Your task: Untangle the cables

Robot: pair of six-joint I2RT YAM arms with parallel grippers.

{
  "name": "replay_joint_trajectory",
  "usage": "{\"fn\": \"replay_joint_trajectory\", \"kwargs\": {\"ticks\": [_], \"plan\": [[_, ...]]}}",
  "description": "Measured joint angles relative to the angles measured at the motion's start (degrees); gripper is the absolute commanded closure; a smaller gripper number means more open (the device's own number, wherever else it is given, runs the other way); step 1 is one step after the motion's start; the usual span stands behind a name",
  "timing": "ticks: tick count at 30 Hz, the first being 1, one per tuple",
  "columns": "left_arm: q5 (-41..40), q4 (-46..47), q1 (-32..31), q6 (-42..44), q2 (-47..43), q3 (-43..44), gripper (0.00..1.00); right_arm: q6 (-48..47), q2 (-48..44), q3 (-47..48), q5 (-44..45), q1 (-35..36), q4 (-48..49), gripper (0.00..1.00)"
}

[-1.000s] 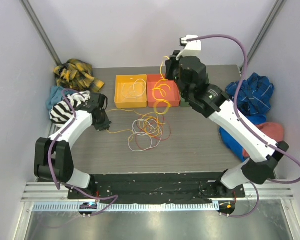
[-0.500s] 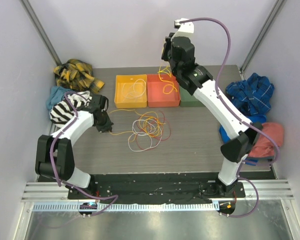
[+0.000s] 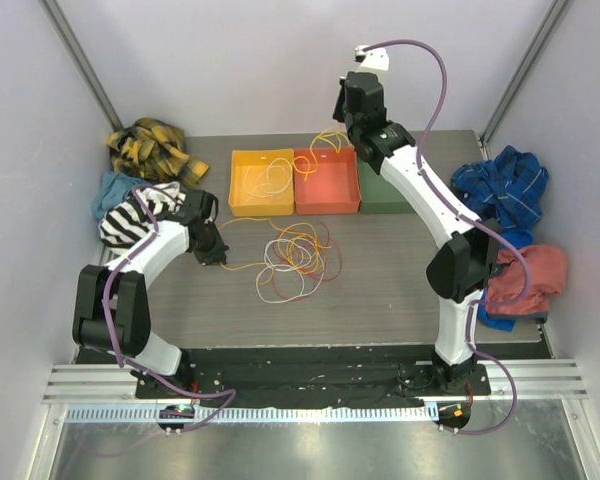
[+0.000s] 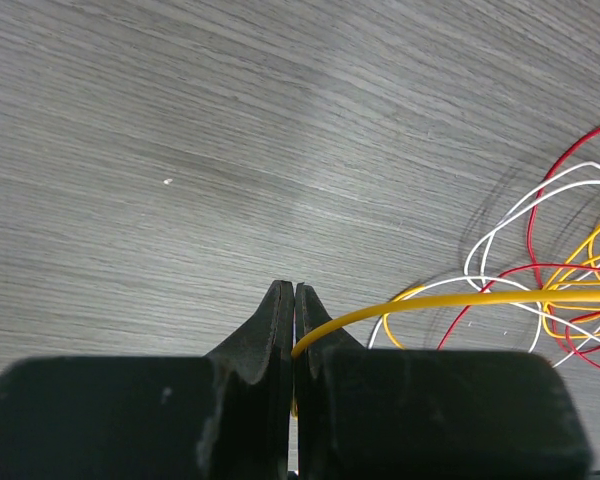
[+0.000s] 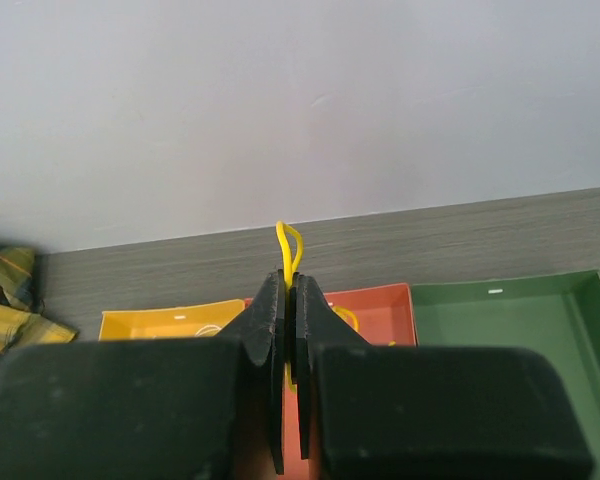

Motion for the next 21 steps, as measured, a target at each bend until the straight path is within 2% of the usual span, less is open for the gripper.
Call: {"fn": "replay_joint_trajectory", "kwargs": {"ticks": [2,3,5,6,9,12,17,21], "plan": [[0.02,0.04,0.0,0.0,0.0,-0.07,1.0,-0.02,0.94,0.0,0.02,-0.13,0.7,0.99],[0.04,0.09,0.0,0.0,0.0,-0.13,1.0,-0.04,1.55,0.0,0.09,-0.15,1.03,0.93],[0.04,0.11,0.0,0.0,0.0,-0.24,1.0,-0.02,3.1,0.0,0.15,-0.15,1.25,0.75],[0.04,0.11,0.0,0.0,0.0,-0.26,1.0,0.13,3.82,0.0,0.17,-0.15,1.2,0.54],[0.0,0.17,-0.04,0.0,-0.02,-0.33,1.0,0.87,7.17,-0.11,-0.13,-0.2,0.28,0.29],[-0.17,0.15,-0.22,0.02,-0.15,-0.37,1.0,1.92,8.66,-3.34,-1.14,-0.2,-1.42,0.22],[-1.29,0.09,-0.87,0.0,-1.84,-0.46,1.0,3.61,7.69,-9.57,-1.6,-0.07,-2.12,0.2],[-2.86,0.09,-2.4,-0.02,-3.93,-0.44,1.0,5.09,-0.55,-17.79,-0.79,1.07,-3.13,0.2]]}}
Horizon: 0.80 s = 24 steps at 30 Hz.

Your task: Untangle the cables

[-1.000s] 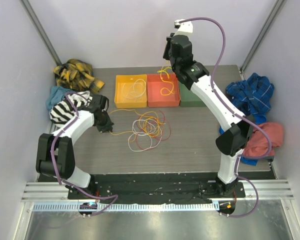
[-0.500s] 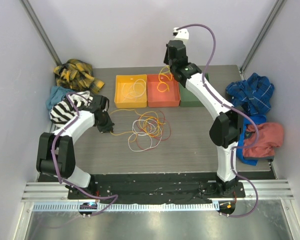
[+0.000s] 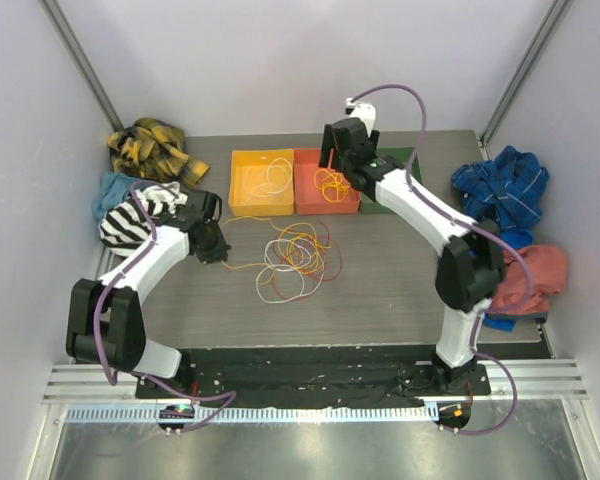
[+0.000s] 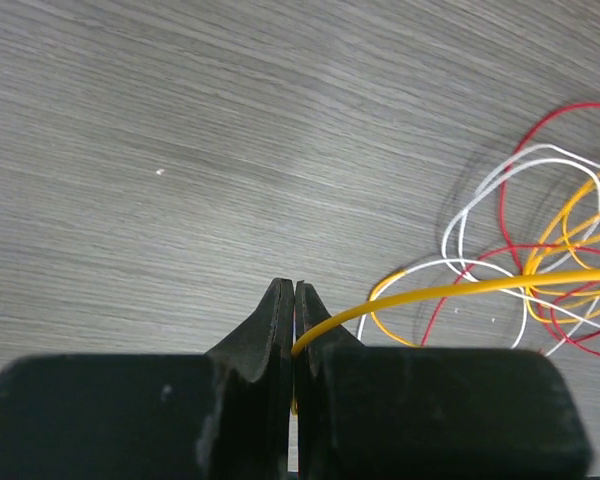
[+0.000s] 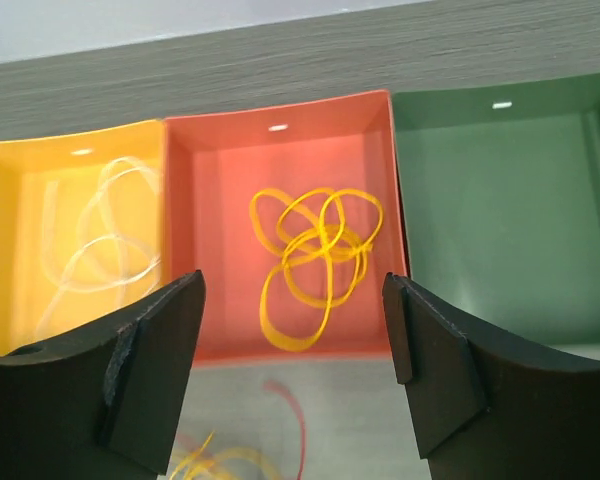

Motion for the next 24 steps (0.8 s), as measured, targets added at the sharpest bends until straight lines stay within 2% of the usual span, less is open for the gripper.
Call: {"fn": "replay_joint_trajectory", "kwargs": {"ticks": [5,7,10,13,16,19,24], "plan": [[-2.21,0.2,-3.72,-0.02,-4.39,0.26,1.0,2.91,-19.65,-14.82,0.37,5.68,1.66,0.22],[-2.4,1.18,-5.51,0.09,-8.83,0.61,1.0,4.24,-27.69,-21.88,-0.11,8.9,3.02,0.23],[-2.4,4.57,-7.39,0.17,-16.76,1.81,1.0,5.84,-33.92,-30.4,-1.16,11.61,4.33,0.24],[-3.02,5.81,-7.85,0.2,-21.35,6.47,1.0,7.13,-34.05,-36.98,-2.67,12.09,4.39,0.25],[-4.04,5.7,-7.87,0.52,-21.73,13.7,1.0,7.74,-31.36,-41.07,-4.35,12.55,3.74,0.26],[-4.37,5.31,-7.87,0.92,-21.68,17.99,1.0,8.09,-28.52,-41.68,-5.73,13.29,4.17,0.26],[-4.35,2.6,-7.87,1.77,-22.38,18.75,1.0,7.87,-23.28,-39.45,-7.65,13.81,6.58,0.28]]}}
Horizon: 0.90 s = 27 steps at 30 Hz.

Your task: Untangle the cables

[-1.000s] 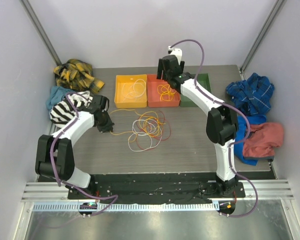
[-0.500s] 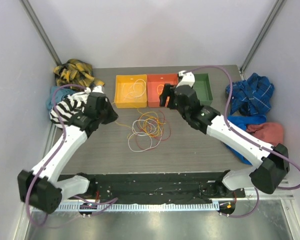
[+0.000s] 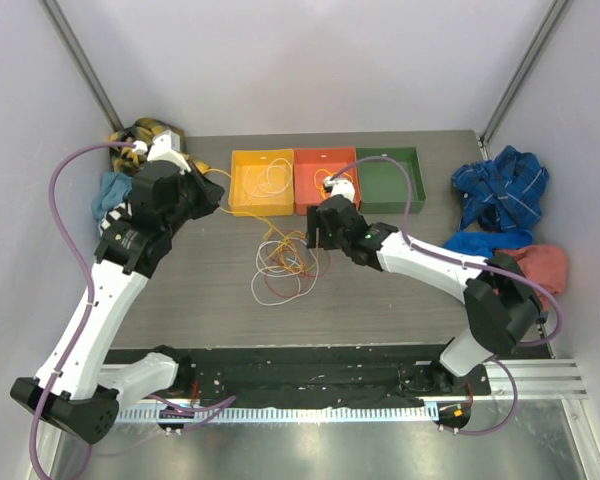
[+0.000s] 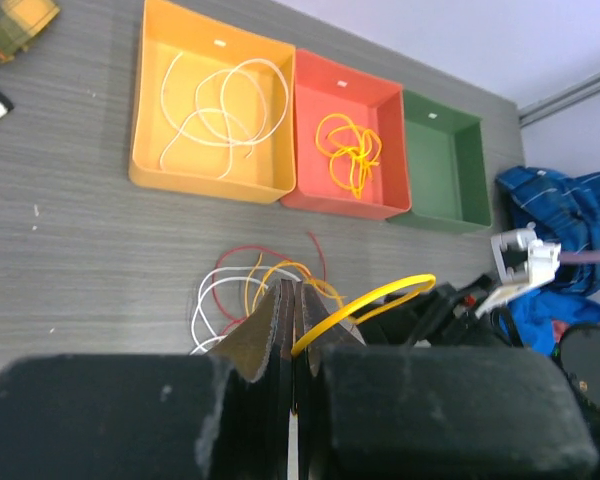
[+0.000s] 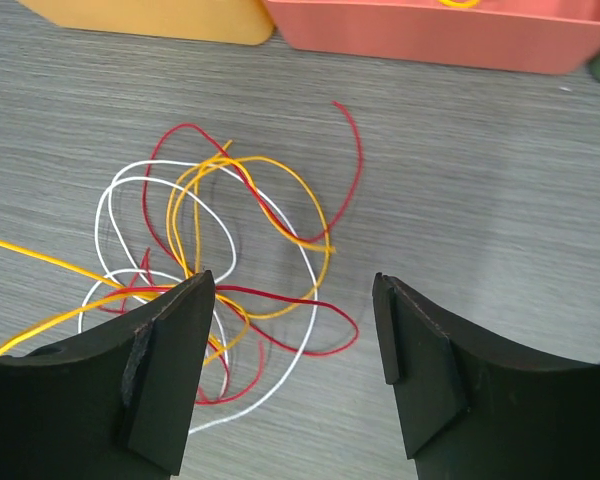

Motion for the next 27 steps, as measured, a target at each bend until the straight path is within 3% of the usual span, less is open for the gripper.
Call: {"fn": "replay_joint_trajectory", "kwargs": {"ticks": [6,15,27], "plan": [[-0.2,-2.99,0.0,0.98,0.11,0.13,1.0,0.31,2.25,1.46,-1.01,1.38,1.68,0.3],[-0.61,-3.56,0.0,2.08,2.91,0.44,1.0,1.29,-6.86,0.04,-1.97,8.41,3.63,0.31],[-0.59,-3.87,0.0,2.08,2.14,0.17,1.0,5.22,4.09,2.21,-5.42,10.56,6.56,0.32]]}}
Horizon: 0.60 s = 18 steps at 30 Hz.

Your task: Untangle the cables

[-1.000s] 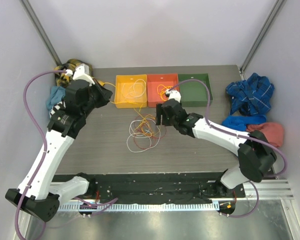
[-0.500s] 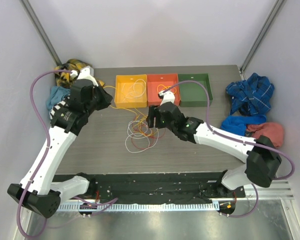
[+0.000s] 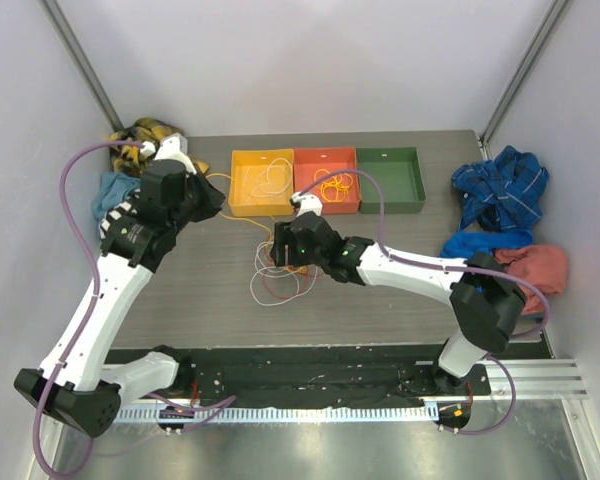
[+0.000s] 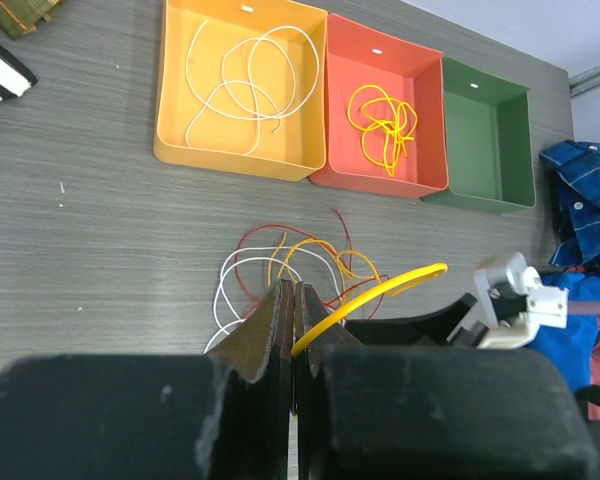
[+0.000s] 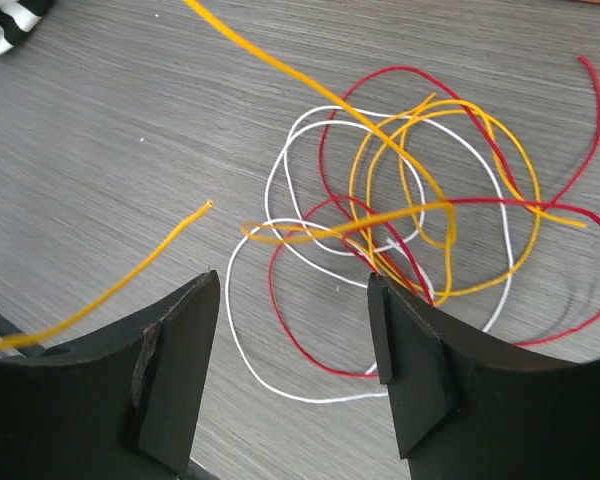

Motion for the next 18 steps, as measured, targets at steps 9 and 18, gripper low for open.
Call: {"fn": "replay_joint_trajectory", "kwargs": {"ticks": [9,18], "plan": [[0.04,-0.17,-0.07,-0.02,-1.68,-0.52,1.0,3.56,5.64,4.74,-0.22,-0.02,3.91,0.32],[0.07,-0.68,-0.11,0.0,-3.28,-0.68,1.0,7.5,12.85,8.72,0.46,-0.42,5.81,0.78]]}}
